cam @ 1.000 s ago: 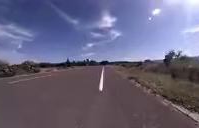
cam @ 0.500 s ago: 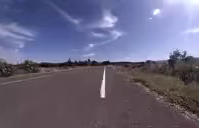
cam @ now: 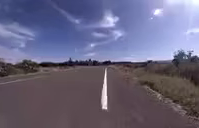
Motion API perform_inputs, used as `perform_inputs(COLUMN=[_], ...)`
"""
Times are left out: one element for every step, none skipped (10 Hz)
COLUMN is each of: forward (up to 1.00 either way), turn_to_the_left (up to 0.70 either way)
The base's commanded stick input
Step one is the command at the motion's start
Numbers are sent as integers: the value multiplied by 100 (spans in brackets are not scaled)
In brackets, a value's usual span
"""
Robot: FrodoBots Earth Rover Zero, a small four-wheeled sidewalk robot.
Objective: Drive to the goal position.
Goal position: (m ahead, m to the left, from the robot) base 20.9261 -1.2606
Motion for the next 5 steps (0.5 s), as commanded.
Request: perform_inputs(forward=[100, 100, 100, 100, 100], turn_to_the_left=[0, 0, 0, 0, 0])
